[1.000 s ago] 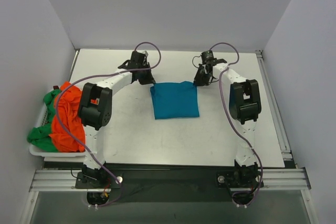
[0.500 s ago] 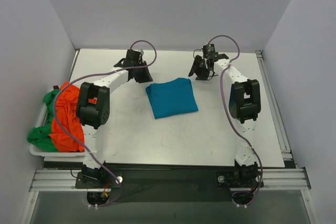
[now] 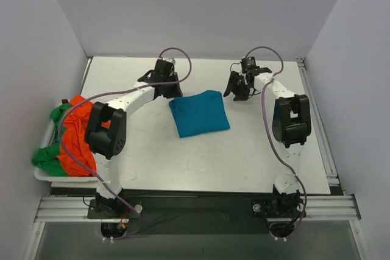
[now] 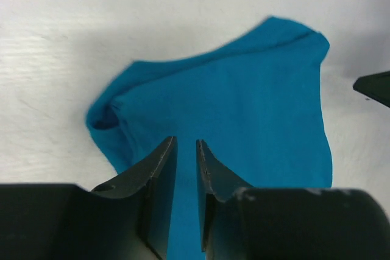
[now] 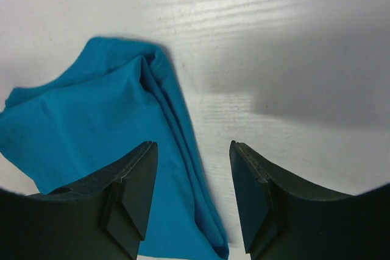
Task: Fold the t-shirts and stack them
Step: Fold the long partially folded tshirt into a neat square, then put the neatly folded tshirt into the corner of the board with the right arm
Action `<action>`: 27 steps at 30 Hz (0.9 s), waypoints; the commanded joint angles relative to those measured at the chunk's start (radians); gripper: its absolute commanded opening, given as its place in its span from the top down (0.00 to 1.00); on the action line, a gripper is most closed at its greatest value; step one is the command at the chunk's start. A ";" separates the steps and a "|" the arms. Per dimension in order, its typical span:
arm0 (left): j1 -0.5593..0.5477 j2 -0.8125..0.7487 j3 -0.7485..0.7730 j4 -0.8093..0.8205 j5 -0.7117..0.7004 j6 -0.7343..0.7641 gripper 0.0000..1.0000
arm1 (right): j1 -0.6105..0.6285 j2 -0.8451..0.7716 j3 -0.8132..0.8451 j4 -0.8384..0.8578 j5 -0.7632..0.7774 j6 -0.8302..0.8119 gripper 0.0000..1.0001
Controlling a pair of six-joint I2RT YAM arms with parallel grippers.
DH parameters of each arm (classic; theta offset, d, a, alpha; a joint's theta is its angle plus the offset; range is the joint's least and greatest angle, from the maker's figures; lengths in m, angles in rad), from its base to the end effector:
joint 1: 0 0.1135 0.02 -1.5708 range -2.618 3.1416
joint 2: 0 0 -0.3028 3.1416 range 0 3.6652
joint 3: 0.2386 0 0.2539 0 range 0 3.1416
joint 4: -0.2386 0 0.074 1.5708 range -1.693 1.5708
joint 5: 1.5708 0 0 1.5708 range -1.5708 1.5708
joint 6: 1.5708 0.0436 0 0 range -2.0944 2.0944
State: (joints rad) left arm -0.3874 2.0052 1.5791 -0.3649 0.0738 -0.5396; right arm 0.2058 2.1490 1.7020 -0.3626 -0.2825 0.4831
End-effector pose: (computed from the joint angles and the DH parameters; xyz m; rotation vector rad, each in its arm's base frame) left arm 0.4427 -0.1841 0.2573 -0.1476 2.4198 -0.5254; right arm 0.5005 0.1169 0.2307 0.1995 2.4333 0.6556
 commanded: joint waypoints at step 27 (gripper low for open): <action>-0.100 -0.038 -0.051 -0.072 -0.089 -0.020 0.85 | 0.158 -0.041 -0.179 0.037 0.089 -0.083 0.53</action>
State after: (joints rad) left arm -0.4694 2.0499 1.4483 -0.3809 -0.0040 -0.5808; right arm 0.3363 2.0888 1.5154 -0.2981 -0.2352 0.4149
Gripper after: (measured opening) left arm 0.149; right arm 0.490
